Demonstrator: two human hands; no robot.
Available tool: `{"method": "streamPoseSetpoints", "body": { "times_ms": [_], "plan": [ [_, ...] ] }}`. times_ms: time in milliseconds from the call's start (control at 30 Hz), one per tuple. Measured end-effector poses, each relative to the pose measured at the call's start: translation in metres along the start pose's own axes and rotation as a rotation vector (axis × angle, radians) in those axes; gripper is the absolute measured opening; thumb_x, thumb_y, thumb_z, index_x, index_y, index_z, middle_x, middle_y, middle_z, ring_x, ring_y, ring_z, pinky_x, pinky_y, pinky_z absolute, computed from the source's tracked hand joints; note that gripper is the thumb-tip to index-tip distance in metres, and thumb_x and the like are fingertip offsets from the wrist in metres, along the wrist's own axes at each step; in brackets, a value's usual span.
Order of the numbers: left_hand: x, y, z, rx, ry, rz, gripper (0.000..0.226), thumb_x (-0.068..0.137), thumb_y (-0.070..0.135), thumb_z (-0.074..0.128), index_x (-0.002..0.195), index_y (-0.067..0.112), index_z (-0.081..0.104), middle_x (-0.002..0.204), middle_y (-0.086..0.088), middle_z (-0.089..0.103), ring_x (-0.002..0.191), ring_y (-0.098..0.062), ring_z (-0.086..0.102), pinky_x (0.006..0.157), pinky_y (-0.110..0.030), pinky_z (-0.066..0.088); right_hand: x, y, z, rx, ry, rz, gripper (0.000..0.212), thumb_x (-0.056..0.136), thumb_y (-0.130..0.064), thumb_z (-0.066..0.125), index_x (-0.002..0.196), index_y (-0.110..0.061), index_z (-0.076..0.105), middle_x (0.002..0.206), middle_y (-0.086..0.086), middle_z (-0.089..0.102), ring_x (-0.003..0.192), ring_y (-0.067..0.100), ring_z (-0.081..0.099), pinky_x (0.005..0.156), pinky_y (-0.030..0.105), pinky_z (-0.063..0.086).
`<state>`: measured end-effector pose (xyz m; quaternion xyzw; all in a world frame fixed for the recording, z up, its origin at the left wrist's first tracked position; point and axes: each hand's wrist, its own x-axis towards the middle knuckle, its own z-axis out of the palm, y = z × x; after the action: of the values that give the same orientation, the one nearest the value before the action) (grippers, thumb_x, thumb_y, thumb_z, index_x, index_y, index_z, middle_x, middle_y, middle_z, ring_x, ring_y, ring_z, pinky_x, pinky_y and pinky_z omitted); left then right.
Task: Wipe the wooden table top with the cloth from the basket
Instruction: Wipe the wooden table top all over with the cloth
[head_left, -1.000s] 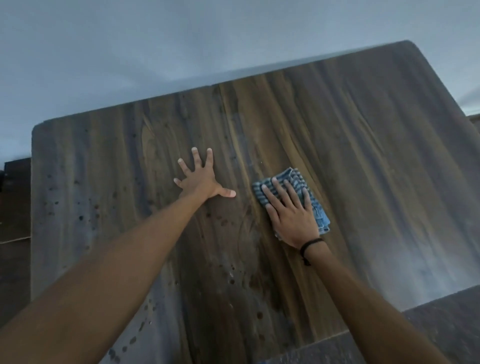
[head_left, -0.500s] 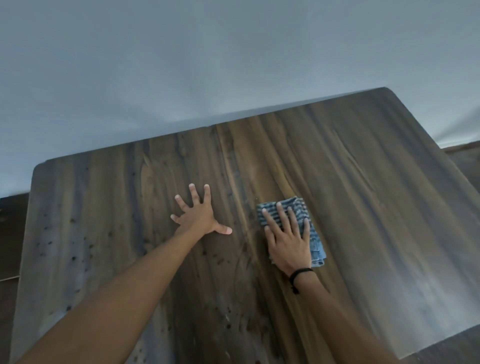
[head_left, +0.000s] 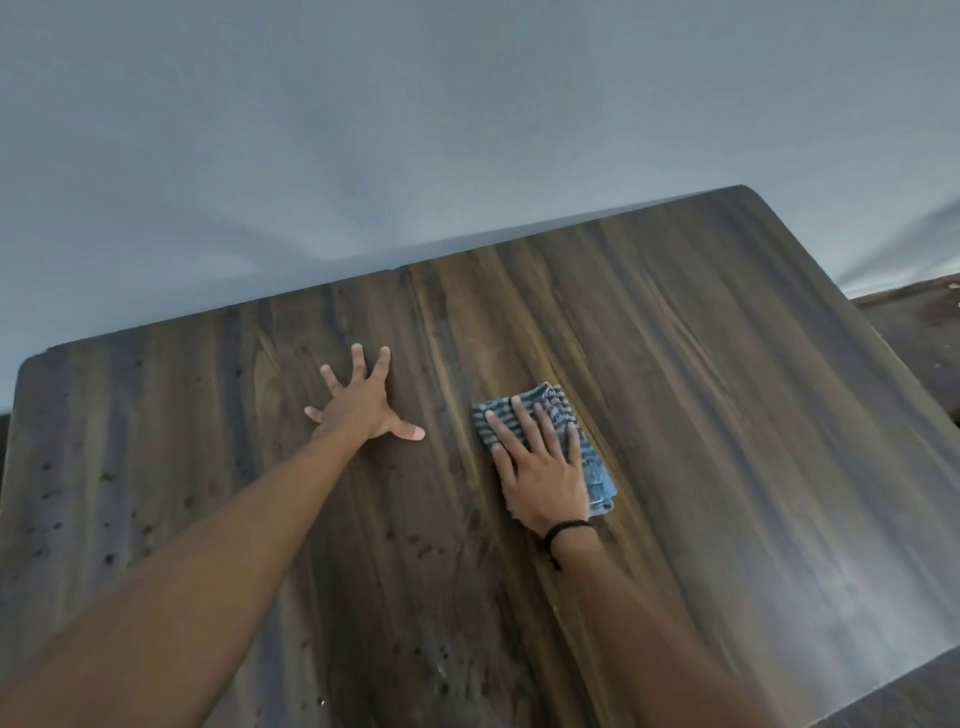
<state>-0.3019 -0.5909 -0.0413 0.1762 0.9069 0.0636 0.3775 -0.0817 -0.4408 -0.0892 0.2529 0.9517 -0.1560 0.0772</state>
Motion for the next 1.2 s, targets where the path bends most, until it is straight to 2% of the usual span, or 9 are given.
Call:
{"method": "streamPoseSetpoints", "body": {
  "times_ms": [167,333,433,500,667,833,933,1100,1200],
  "plan": [
    [0.003,0.000,0.001,0.001,0.024,0.014,0.144,0.060,0.056,0.091,0.158,0.041,-0.013,0.162,0.008,-0.034,0.148,-0.043,-0.026,0.108,-0.081,0.009,-0.002,-0.015,0.004,-0.048,-0.056,-0.220,0.050,0.105,-0.054,0.011,0.155,-0.056,0.003,0.167,-0.018,-0.003,0.155,0.013,-0.007,0.123,0.054,-0.006],
    [0.003,-0.001,0.001,-0.002,0.023,0.017,0.143,0.060,0.055,0.091,0.158,0.041,-0.012,0.162,0.008,-0.033,0.148,-0.043,-0.025,0.108,-0.081,0.010,0.028,-0.036,0.002,0.081,-0.010,0.111,0.052,0.106,-0.051,0.014,0.157,-0.050,0.003,0.167,-0.016,-0.011,0.154,0.013,-0.014,0.121,0.054,-0.015],
    [0.003,-0.002,0.002,0.002,0.027,0.014,0.144,0.059,0.056,0.091,0.158,0.041,-0.012,0.162,0.008,-0.032,0.148,-0.043,-0.025,0.108,-0.081,0.010,0.017,-0.024,0.001,-0.046,-0.072,-0.207,0.051,0.106,-0.052,0.012,0.156,-0.052,0.001,0.167,-0.016,-0.009,0.155,0.016,-0.011,0.122,0.055,-0.011],
    [0.003,-0.001,0.002,0.007,0.026,0.013,0.144,0.059,0.056,0.091,0.158,0.041,-0.012,0.163,0.008,-0.032,0.149,-0.043,-0.024,0.108,-0.081,0.010,0.017,-0.007,-0.005,-0.070,-0.108,-0.281,0.050,0.106,-0.055,0.010,0.155,-0.054,0.002,0.167,-0.019,-0.006,0.155,0.013,-0.008,0.123,0.053,-0.007],
    [0.003,-0.004,0.002,0.009,0.045,0.017,0.143,0.059,0.055,0.091,0.159,0.040,-0.011,0.164,0.007,-0.030,0.149,-0.043,-0.023,0.108,-0.081,0.011,0.024,-0.032,0.003,0.050,-0.011,-0.005,0.051,0.106,-0.053,0.010,0.157,-0.050,0.006,0.168,-0.016,-0.005,0.154,0.013,-0.011,0.122,0.052,-0.012],
    [0.004,-0.004,0.002,0.017,0.047,0.022,0.143,0.059,0.056,0.091,0.159,0.041,-0.011,0.164,0.007,-0.029,0.149,-0.044,-0.022,0.108,-0.081,0.011,0.025,-0.006,-0.002,-0.027,-0.042,-0.198,0.051,0.106,-0.056,0.009,0.156,-0.053,0.003,0.168,-0.017,-0.004,0.155,0.013,-0.007,0.123,0.054,-0.007],
    [0.004,-0.003,0.002,0.017,0.046,0.022,0.142,0.060,0.056,0.091,0.158,0.041,-0.011,0.164,0.007,-0.029,0.149,-0.044,-0.022,0.108,-0.080,0.011,0.032,-0.024,-0.001,0.098,0.032,0.080,0.053,0.105,-0.054,0.010,0.158,-0.048,0.005,0.167,-0.016,-0.004,0.155,0.013,-0.010,0.122,0.053,-0.010],
    [0.004,-0.002,0.002,0.026,0.050,0.022,0.143,0.059,0.056,0.091,0.159,0.041,-0.011,0.164,0.006,-0.028,0.149,-0.044,-0.022,0.109,-0.080,0.012,0.026,-0.013,0.000,-0.045,-0.051,-0.308,0.051,0.106,-0.055,0.012,0.156,-0.052,0.005,0.168,-0.017,-0.003,0.155,0.013,-0.007,0.123,0.053,-0.009],
    [0.003,-0.003,0.002,0.009,0.049,0.020,0.143,0.059,0.056,0.091,0.158,0.043,-0.010,0.164,0.008,-0.029,0.150,-0.043,-0.022,0.107,-0.081,0.012,0.032,-0.017,0.002,0.102,0.026,0.049,0.051,0.106,-0.054,0.013,0.157,-0.050,0.008,0.167,-0.018,-0.003,0.155,0.011,-0.008,0.122,0.051,-0.012]
  ]
}}
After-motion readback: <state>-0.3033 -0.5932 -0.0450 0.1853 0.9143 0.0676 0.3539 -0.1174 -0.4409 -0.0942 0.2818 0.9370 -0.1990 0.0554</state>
